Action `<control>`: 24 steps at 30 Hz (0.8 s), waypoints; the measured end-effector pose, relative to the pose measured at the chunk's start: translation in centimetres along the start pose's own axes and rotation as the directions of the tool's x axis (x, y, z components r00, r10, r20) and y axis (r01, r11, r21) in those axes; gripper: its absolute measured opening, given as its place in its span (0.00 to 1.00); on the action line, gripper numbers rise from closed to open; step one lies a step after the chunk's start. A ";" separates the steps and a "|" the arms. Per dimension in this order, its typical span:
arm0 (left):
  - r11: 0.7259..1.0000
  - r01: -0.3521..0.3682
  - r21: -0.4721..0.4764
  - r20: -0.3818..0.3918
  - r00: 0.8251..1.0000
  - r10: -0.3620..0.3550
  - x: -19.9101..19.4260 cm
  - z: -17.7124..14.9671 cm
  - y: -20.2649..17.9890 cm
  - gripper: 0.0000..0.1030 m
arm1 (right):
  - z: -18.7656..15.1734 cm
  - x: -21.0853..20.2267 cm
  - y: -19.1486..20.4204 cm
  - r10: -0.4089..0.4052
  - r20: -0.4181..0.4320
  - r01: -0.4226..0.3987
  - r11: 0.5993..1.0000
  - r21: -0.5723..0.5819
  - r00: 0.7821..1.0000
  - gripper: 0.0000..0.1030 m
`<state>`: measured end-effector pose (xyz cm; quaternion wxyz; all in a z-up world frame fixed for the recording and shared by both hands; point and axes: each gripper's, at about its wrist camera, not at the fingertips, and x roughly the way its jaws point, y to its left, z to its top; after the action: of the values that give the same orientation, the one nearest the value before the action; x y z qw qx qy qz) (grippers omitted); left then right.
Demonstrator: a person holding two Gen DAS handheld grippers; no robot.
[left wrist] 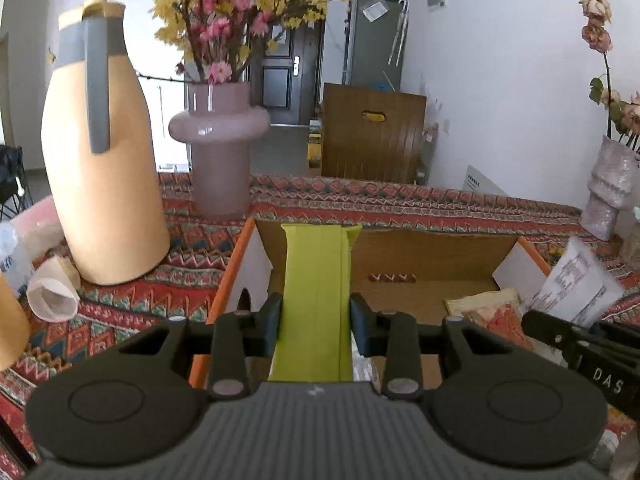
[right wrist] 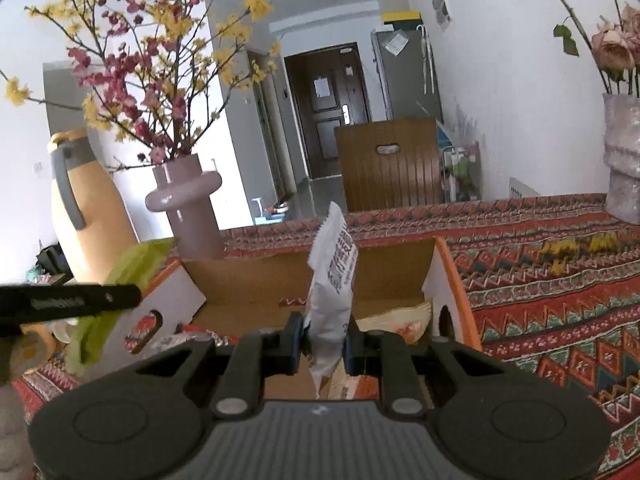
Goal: Organize snacks
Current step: 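Carry both packs into the red box and open both grippers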
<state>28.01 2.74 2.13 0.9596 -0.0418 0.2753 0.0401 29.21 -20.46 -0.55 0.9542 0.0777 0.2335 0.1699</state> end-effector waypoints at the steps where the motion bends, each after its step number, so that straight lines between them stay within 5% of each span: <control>1: 1.000 0.001 -0.003 0.001 1.000 -0.001 -0.1 -0.1 0.1 0.36 | -0.1 0.1 0.2 -0.002 -0.004 0.002 1.000 -0.009 1.000 0.19; 3: 1.000 0.009 -0.009 0.014 1.000 -0.009 -0.4 -0.2 0.2 0.43 | -0.2 0.2 0.5 -0.006 -0.007 0.006 1.000 -0.022 1.000 0.21; 5: 1.000 0.012 -0.012 0.044 0.999 -0.012 -0.9 -0.3 0.2 0.65 | -0.4 -0.2 0.7 -0.013 0.000 0.013 1.000 -0.028 1.000 0.27; 7: 1.000 0.000 -0.021 0.095 0.995 0.002 -1.7 -0.6 0.1 0.98 | -0.5 -0.7 0.6 -0.010 0.017 0.010 1.000 -0.024 1.000 0.61; 9: 1.000 0.003 -0.028 0.135 0.991 0.001 -2.4 -0.6 0.2 1.00 | -0.6 -1.4 0.6 -0.017 0.051 0.018 1.000 -0.018 0.999 0.94; 10: 0.999 0.008 -0.032 0.143 0.990 -0.003 -2.6 -0.6 0.2 1.00 | -0.6 -1.8 0.6 -0.019 0.071 0.020 1.000 -0.015 0.997 1.00; 24: 0.994 -0.003 -0.106 0.157 0.987 0.019 -5.6 0.8 0.9 1.00 | 0.2 -3.7 0.9 -0.005 0.137 0.007 1.000 -0.016 0.991 1.00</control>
<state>23.61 3.46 5.68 0.9746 -0.0874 0.1964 0.0629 25.93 -21.03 1.38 0.9691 0.0807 0.1663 0.1632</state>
